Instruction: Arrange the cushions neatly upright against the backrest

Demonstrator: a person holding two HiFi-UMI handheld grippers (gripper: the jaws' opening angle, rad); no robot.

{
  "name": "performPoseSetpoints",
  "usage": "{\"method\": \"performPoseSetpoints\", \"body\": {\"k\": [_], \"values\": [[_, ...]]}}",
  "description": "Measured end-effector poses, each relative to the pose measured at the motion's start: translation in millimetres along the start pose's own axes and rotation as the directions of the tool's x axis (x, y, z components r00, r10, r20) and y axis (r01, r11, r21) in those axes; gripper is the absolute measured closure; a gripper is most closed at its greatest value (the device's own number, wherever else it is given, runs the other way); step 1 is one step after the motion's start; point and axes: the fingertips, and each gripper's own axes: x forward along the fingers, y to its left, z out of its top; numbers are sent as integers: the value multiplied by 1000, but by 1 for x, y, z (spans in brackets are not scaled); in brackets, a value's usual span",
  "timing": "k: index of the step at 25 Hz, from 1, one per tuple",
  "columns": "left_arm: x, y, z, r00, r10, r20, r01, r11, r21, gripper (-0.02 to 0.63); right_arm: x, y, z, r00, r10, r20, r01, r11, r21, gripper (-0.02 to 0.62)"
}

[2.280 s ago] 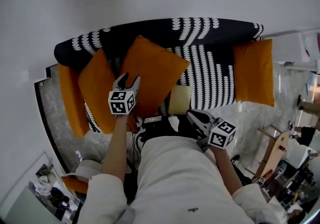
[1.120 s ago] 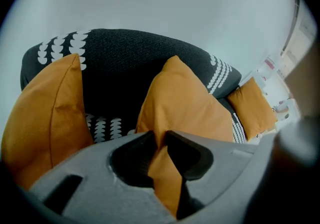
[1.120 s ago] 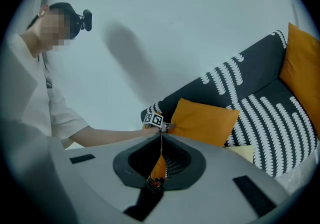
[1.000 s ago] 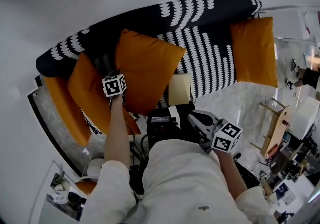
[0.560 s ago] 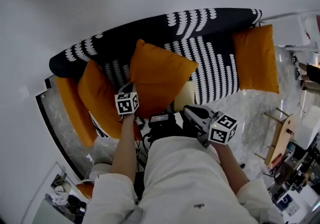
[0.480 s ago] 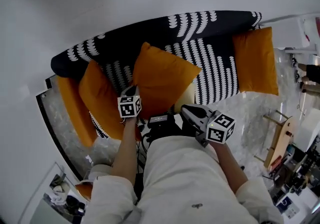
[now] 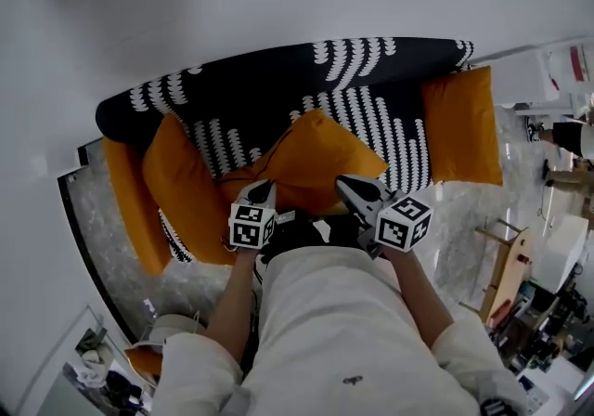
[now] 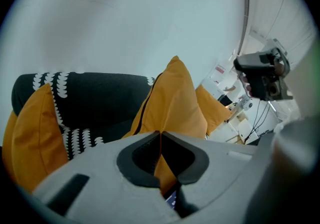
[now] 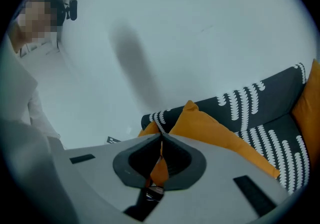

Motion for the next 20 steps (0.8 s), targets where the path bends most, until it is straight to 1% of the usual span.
{"method": "performPoseSetpoints", "body": {"k": [2, 5, 10, 14, 17, 18, 20], "values": [[-2, -10, 3, 1000, -25, 0, 25, 999, 27, 591, -2, -2, 1, 1000, -25, 2, 25, 1000, -11, 583], [-4, -26, 9, 999, -50, 11, 49, 997, 60, 591, -4, -1, 2, 1000, -31, 2, 31, 999, -18, 583], [-4, -54, 27, 996, -76, 56, 70, 992, 101, 591, -13, 0, -2, 1000, -8, -4, 8, 999, -43, 583], [-5, -77, 43, 993, -74, 88, 62, 990, 129, 591, -24, -7, -7, 1000, 27, 15, -27, 999, -18, 583], [-7, -97, 52, 992, -66, 107, 51, 990, 134, 591, -44, -23, 14, 995, 2, 98, 0, 1000, -19, 583], [-7, -105, 55, 991, -65, 114, 49, 989, 139, 591, -53, -31, 26, 990, -20, 142, 26, 999, -37, 582], [-7, -120, 62, 989, -69, 127, 49, 986, 158, 591, -74, -48, 52, 969, -73, 234, 96, 992, -87, 570]]}}
